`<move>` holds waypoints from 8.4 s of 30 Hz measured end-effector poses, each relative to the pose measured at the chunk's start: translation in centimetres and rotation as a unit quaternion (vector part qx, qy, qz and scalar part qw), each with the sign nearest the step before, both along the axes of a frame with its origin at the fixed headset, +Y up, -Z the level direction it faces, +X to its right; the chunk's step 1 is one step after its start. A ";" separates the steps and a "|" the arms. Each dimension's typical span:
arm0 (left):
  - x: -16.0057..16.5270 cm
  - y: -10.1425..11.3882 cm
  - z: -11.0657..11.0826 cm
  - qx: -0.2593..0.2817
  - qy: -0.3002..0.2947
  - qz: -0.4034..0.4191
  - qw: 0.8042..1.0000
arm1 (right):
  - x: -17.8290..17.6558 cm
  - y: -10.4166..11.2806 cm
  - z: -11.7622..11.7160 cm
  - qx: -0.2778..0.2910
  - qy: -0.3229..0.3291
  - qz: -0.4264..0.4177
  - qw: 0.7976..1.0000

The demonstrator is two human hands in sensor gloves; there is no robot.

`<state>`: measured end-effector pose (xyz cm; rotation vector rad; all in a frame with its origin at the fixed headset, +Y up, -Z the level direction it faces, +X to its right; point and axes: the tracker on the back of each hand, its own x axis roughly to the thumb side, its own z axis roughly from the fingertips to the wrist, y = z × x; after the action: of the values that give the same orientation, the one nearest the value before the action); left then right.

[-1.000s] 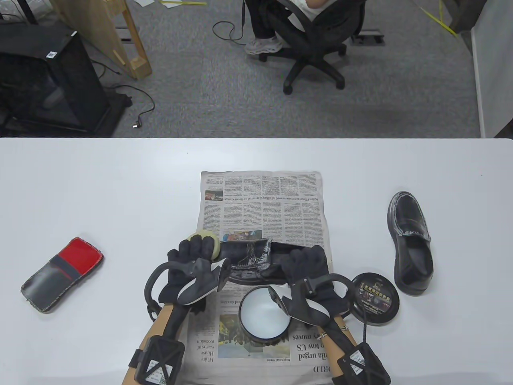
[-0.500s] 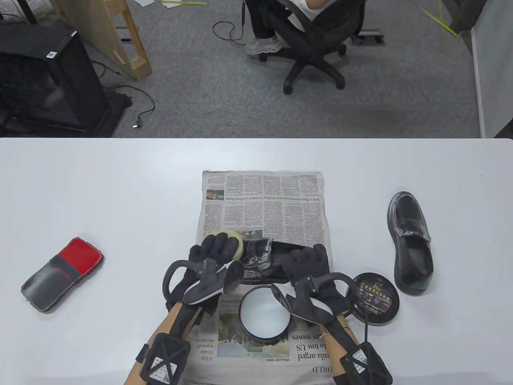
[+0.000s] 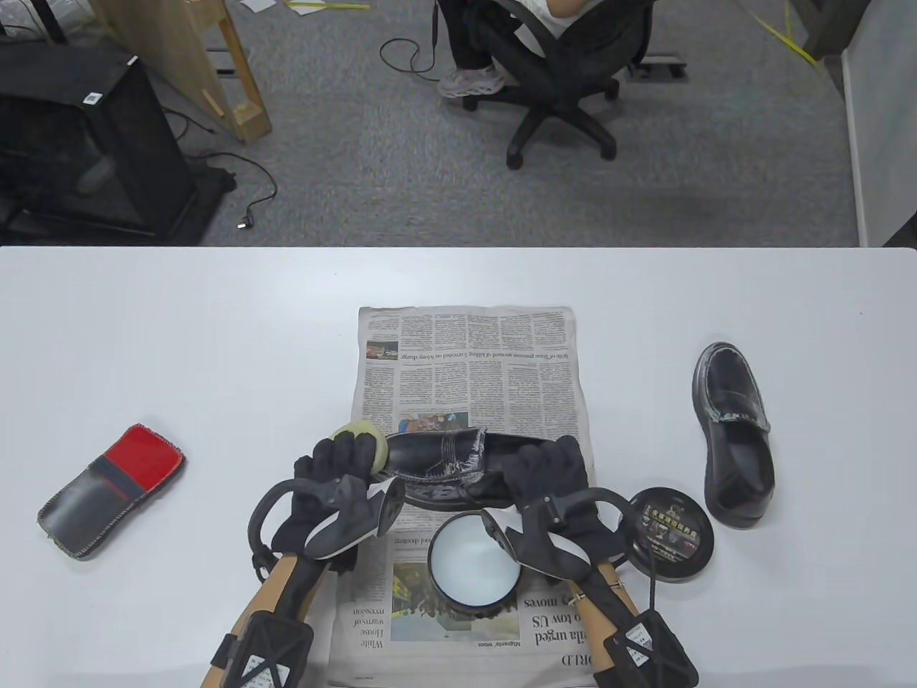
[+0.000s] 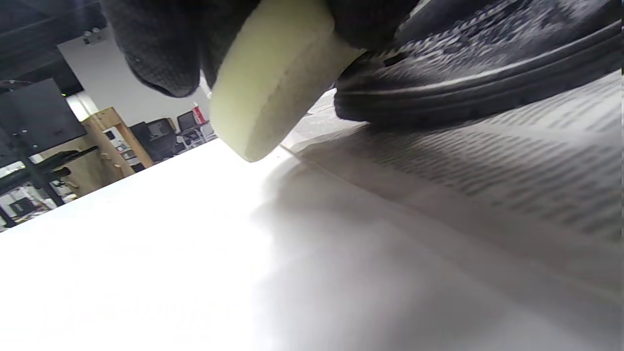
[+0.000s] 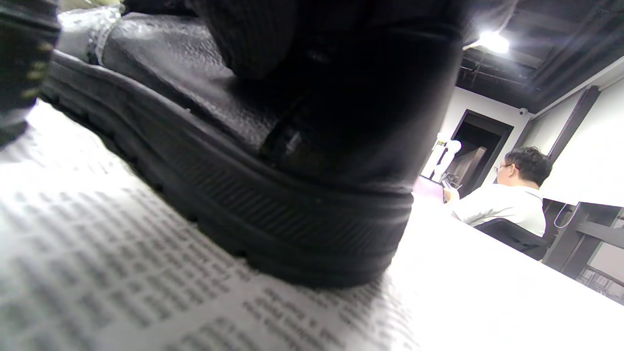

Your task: Dip and apply leather care cream with polishing sponge on shoes

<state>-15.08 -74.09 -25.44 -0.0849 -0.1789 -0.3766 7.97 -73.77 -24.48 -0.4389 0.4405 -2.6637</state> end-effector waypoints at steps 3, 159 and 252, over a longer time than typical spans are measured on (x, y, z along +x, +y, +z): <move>0.8 0.8 0.4 0.006 -0.018 0.033 0.999 | 0.0 0.0 0.0 0.000 0.000 0.000 1.000; -9.3 2.7 3.1 0.028 0.078 0.217 0.973 | 17.6 1.1 -3.0 0.003 -0.356 -0.050 0.933; -27.0 -2.3 2.4 -0.061 0.445 0.231 0.863 | 10.3 0.6 -1.1 -0.091 -0.040 -0.200 0.975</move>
<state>-42.10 -76.35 -23.04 -0.3260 0.6920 0.1828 18.23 -73.19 -25.55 -0.3201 0.2833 -3.1169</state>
